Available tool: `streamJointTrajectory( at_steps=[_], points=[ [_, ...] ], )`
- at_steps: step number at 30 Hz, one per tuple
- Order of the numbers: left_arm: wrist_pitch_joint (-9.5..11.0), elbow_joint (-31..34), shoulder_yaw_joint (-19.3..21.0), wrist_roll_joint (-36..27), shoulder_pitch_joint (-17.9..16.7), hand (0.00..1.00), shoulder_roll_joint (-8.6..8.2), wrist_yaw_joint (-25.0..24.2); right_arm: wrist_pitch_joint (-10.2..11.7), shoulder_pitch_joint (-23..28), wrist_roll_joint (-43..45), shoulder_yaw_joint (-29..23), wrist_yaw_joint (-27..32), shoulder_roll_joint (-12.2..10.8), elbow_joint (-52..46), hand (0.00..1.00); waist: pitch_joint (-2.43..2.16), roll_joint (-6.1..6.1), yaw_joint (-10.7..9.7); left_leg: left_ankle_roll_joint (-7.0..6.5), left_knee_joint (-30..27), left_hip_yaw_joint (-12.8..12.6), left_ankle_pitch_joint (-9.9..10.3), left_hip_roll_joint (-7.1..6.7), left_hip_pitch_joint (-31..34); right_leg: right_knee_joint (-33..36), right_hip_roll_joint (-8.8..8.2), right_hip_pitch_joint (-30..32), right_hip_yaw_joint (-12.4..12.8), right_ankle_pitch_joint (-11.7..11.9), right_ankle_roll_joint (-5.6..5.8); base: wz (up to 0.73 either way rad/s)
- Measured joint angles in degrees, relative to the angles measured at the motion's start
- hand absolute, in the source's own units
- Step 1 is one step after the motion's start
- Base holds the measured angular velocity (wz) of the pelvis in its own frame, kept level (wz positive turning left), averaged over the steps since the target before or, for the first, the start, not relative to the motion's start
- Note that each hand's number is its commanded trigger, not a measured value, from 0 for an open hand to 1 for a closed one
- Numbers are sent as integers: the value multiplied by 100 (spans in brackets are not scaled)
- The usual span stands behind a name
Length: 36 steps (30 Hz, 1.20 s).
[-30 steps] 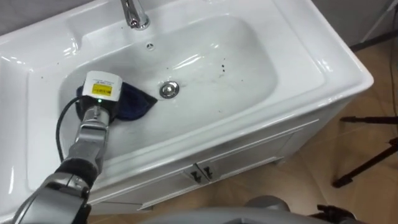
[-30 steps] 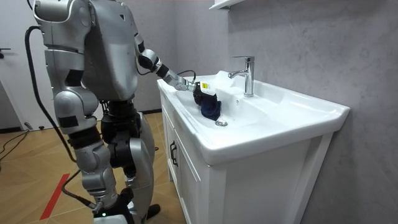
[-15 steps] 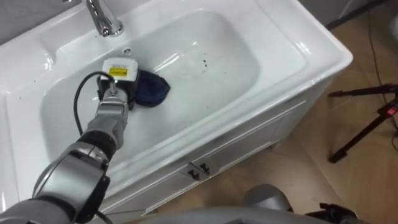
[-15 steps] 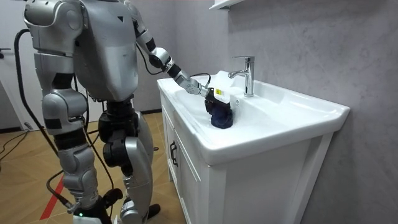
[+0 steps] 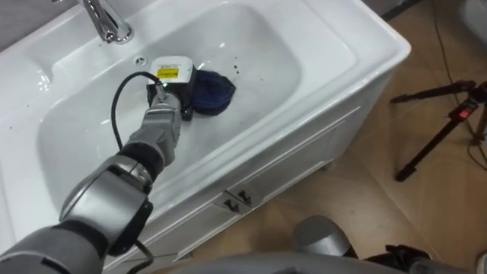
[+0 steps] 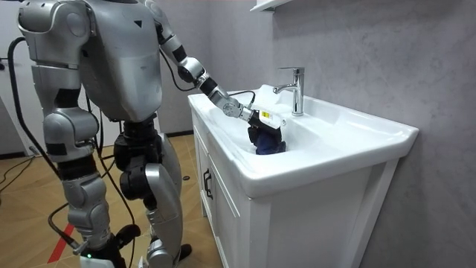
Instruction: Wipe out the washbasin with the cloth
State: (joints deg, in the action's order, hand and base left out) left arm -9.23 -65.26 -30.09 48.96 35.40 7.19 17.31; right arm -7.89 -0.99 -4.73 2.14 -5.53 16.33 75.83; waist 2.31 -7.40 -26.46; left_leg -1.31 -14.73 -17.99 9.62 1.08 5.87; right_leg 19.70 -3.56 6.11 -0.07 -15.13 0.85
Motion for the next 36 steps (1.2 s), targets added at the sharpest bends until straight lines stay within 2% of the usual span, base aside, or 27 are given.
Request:
streamJointTrajectory(
  at_steps=[6, 9, 11, 13, 15, 21, 28, 32, 36],
  points=[
    [0, 436, -61, -222, 48, 100, -154, -140, -40, -83, 53, 226, -68, -7, 62, 0, -2, 0, -5, -18, -10, 48, -11, -22, 71, -19, -37, -8, -151, -2, 3, 12],
    [5, 693, -58, -220, 56, 100, -319, -161, -40, -137, 70, 221, -92, -7, 190, 0, -9, -12, -8, -27, -7, 81, -17, -37, 91, -37, -48, -14, -180, -2, 2, 7],
    [5, 893, -163, -260, 89, 100, -385, -178, -31, -188, 47, 222, -79, -3, 169, 0, -33, -53, -31, -29, -8, 88, -18, -35, 139, -104, -48, -24, -228, 7, 5, 10],
    [29, 1077, -250, -465, 93, 100, -417, -179, -27, -189, 39, 223, -61, -8, 175, 0, -35, -63, -42, -33, -7, 89, -20, -37, 150, -109, -59, -39, -273, 7, 5, 14],
    [55, 1245, -292, -691, 93, 100, -426, -201, -24, -186, 29, 228, -61, -8, 179, 0, -57, -105, -40, -33, -9, 90, -21, -38, 154, -127, -65, -59, -313, 6, 5, 10],
    [228, 1650, -315, -1099, 93, 100, -447, -266, 34, -195, -2, 253, -43, -6, 166, 0, -33, -136, 5, -36, -7, 89, -22, -43, 156, -209, -70, -112, -345, 8, 7, 3],
    [326, 1814, -312, -1132, 94, 100, -433, -265, 111, -229, -178, 400, 74, 6, 178, 0, -17, -149, 36, -36, -2, 72, -22, -42, 157, -211, -74, -107, -357, 6, 6, 0],
    [545, 1929, -300, -1165, 94, 100, -373, -265, 171, -180, -179, 450, 75, 11, 181, 0, -16, -147, 45, -36, -4, 66, -22, -38, 154, -213, -69, -109, -352, 6, 6, 0],
    [616, 1930, -289, -1415, 93, 100, -383, -267, 204, -84, -179, 466, 74, 20, 181, 0, -12, -141, 92, -36, -4, 73, -22, -40, 139, -205, -69, -111, -329, 6, 6, -2]
  ],
)
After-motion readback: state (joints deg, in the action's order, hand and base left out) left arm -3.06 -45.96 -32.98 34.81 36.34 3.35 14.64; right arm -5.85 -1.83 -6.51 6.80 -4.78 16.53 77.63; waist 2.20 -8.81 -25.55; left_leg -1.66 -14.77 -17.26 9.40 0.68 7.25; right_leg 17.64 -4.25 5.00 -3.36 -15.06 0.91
